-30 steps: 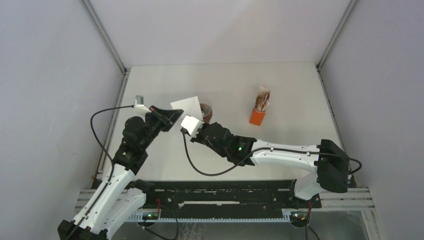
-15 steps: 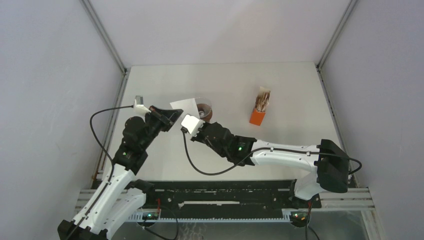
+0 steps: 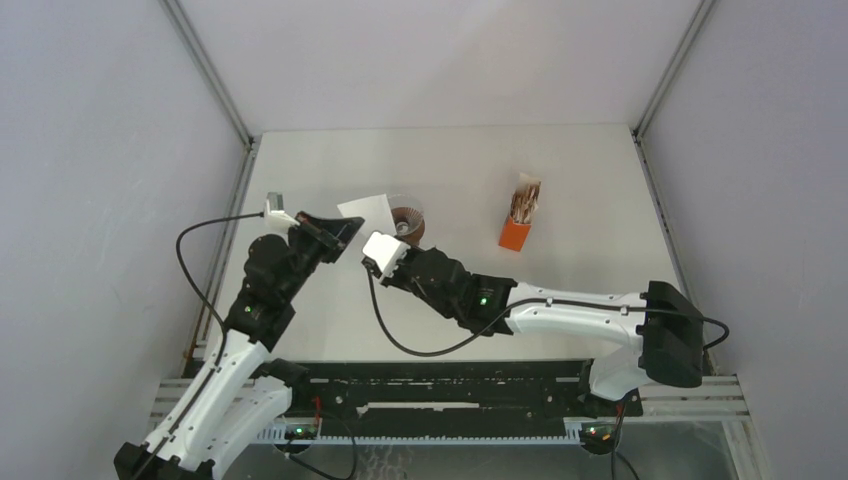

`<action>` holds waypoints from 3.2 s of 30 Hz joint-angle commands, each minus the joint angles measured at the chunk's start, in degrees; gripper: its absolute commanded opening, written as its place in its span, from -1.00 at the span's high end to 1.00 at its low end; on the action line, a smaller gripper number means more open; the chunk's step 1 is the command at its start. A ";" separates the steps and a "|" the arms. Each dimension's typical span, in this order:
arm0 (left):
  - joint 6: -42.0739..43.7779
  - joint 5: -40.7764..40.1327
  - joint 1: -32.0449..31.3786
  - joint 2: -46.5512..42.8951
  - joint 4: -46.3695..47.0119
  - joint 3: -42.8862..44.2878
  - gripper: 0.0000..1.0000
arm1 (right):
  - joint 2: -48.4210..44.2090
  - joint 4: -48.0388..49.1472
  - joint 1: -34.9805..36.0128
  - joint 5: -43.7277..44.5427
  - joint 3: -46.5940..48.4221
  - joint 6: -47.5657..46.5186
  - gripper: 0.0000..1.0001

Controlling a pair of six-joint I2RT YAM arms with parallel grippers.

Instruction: Place the coffee filter in the dripper

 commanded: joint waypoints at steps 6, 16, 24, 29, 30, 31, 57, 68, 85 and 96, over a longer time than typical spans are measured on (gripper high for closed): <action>-1.88 -1.58 -0.32 -1.55 1.32 1.03 0.99 | 0.73 7.99 0.96 1.38 0.51 -1.10 0.13; -2.21 -1.62 -0.23 -1.93 1.31 1.02 0.99 | 4.13 9.57 1.42 3.76 2.05 -3.70 0.05; -1.88 -1.61 -0.38 -1.87 1.30 0.85 0.99 | 3.62 8.85 1.42 6.34 2.07 -5.23 0.36; -1.63 -1.61 -0.32 -1.67 1.31 0.77 0.99 | 2.38 7.24 1.29 5.52 2.05 -5.28 0.50; -1.56 -1.63 -0.27 -1.60 1.35 0.77 0.99 | 2.09 6.86 1.25 5.11 2.05 -5.16 0.53; -1.49 -1.61 -0.29 -1.59 1.31 0.77 0.99 | 1.85 6.50 1.18 4.73 2.05 -4.86 0.56; -1.06 -1.67 -0.35 -1.94 0.80 0.33 0.99 | -0.93 5.30 -0.51 3.29 2.05 -1.24 0.79; -0.53 -2.07 -0.40 -1.94 0.27 0.28 0.99 | -2.95 2.30 -1.16 0.26 2.05 0.06 1.00; 0.08 -1.34 -0.33 -1.85 -0.24 0.42 1.00 | -3.46 2.67 -3.25 2.93 2.02 3.66 1.00; 0.43 -0.71 -0.40 -1.80 -0.89 0.93 0.99 | -2.56 4.96 -3.59 4.65 2.05 3.27 1.00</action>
